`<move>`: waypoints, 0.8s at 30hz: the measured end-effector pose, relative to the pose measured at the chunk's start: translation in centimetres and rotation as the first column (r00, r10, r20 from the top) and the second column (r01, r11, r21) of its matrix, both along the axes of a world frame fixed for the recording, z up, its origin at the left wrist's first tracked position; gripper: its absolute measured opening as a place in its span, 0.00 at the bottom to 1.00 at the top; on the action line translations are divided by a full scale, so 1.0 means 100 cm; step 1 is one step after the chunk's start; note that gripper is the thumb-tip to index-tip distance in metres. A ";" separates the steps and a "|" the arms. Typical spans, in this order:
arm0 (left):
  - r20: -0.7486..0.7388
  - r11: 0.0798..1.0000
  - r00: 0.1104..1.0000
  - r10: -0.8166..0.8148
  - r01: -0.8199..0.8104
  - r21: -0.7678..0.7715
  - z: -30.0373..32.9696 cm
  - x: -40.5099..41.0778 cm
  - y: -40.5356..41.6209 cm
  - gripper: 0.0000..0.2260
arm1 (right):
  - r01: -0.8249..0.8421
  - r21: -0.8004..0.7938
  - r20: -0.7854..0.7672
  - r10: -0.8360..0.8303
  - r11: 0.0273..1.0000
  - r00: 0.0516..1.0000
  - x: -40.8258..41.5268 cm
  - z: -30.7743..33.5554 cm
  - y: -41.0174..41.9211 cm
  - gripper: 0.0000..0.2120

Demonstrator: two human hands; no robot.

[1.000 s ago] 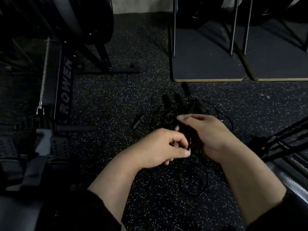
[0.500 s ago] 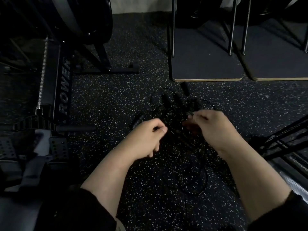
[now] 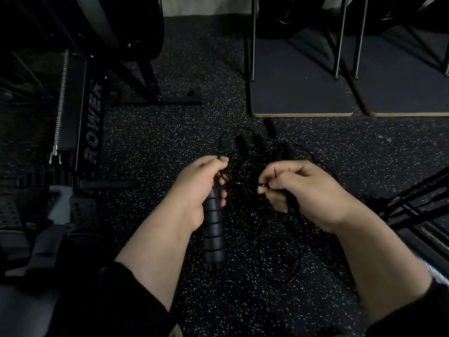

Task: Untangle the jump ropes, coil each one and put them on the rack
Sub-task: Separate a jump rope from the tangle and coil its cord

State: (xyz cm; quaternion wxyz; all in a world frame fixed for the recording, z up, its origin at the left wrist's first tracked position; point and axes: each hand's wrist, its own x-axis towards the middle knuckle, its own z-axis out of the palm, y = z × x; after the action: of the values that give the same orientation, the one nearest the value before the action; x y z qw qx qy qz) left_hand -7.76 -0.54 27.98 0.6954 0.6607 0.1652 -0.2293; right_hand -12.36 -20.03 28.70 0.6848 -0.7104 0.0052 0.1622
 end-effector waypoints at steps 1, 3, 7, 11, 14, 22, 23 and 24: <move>0.046 1.000 0.999 -0.024 0.024 -0.005 0.001 -0.001 0.000 0.06 | 0.042 -0.101 0.008 -0.042 0.994 0.999 0.000 0.001 0.001 0.15; 0.169 0.993 0.979 -0.117 0.118 0.003 0.007 -0.004 0.000 0.07 | 0.216 -0.303 0.039 -0.214 0.928 0.976 0.001 -0.002 0.001 0.15; 0.370 0.933 0.857 -0.359 0.340 0.119 0.018 -0.012 -0.003 0.08 | 0.374 -0.251 -0.052 -0.398 0.893 0.916 0.008 -0.008 0.002 0.24; 0.397 0.795 0.689 -0.606 0.504 0.338 0.017 -0.018 -0.009 0.08 | 0.383 0.049 -0.199 -0.367 0.923 0.909 0.010 -0.007 0.007 0.25; 0.336 0.726 0.651 -0.680 0.535 0.433 0.013 -0.019 -0.009 0.09 | 0.463 0.382 -0.334 -0.348 0.800 0.876 0.012 -0.003 0.008 0.24; 0.118 0.597 0.721 -0.683 0.459 0.658 0.006 -0.012 0.004 0.15 | 0.502 0.342 -0.204 -0.459 0.794 0.865 0.013 0.007 -0.006 0.13; 0.156 0.642 0.775 -0.612 0.372 0.671 0.005 -0.010 0.005 0.16 | 0.443 0.301 -0.123 -0.426 0.844 0.896 0.012 0.012 -0.006 0.14; 0.199 0.694 0.826 -0.527 0.283 0.662 0.005 -0.008 0.006 0.18 | 0.389 0.262 -0.049 -0.390 0.883 0.919 0.011 0.019 -0.005 0.15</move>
State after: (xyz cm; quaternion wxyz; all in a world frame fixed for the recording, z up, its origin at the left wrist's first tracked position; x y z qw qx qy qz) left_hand -8.61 0.08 28.49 0.3945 0.8984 -0.0587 -0.1840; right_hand -11.25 -20.53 30.55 0.7927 -0.5966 0.1240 0.0189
